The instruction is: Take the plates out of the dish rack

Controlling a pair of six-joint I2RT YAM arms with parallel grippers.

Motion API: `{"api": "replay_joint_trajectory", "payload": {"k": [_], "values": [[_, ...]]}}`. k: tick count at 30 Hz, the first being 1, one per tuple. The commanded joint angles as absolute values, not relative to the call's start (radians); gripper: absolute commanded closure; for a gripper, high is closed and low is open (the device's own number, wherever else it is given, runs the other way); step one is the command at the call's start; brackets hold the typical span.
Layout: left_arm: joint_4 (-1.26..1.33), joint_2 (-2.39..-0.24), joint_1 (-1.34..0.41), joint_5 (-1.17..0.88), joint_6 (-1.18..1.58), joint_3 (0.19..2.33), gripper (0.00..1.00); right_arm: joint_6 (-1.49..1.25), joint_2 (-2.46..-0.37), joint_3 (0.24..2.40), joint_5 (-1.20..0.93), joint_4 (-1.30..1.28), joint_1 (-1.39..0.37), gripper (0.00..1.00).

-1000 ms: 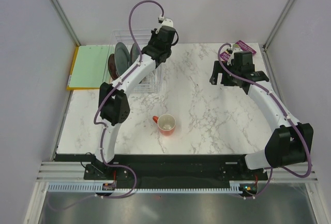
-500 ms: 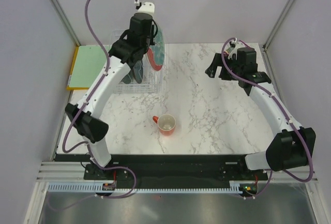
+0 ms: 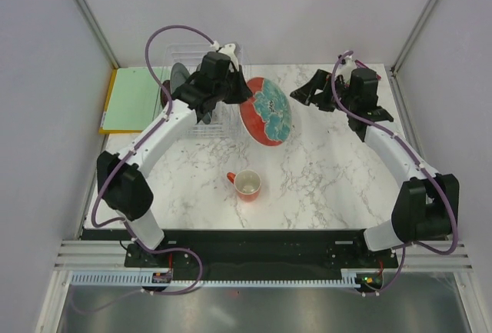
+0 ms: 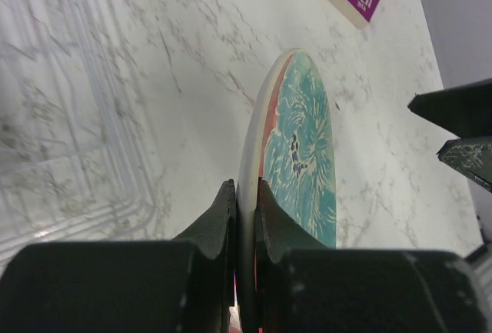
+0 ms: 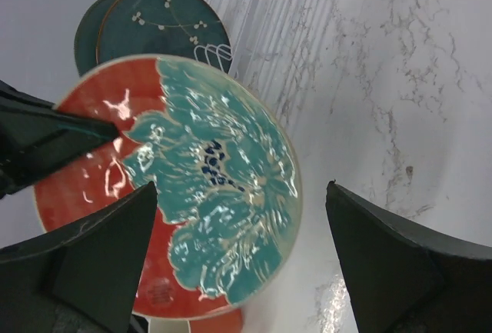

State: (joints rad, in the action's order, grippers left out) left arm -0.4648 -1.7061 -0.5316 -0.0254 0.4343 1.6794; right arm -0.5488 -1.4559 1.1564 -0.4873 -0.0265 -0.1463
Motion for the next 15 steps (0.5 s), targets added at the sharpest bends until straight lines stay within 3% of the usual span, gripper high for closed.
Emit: {"api": "replay_joint_trajectory", "payload": {"k": [1,11,15], "values": [[-0.094,-1.603,-0.509,-0.216,0.633,1.614,0.98,-0.626,-1.486,1.138,-0.588,0.098,-0.141,0.02],[0.124,-1.514,-0.443,-0.302,0.75,1.453,0.98,-0.655,-1.482,1.037,-0.62,0.115,-0.054,0.02],[0.179,-1.505,-0.423,-0.339,0.787,1.408,0.98,-0.745,-1.494,0.991,-0.705,0.231,-0.041,0.02]]}}
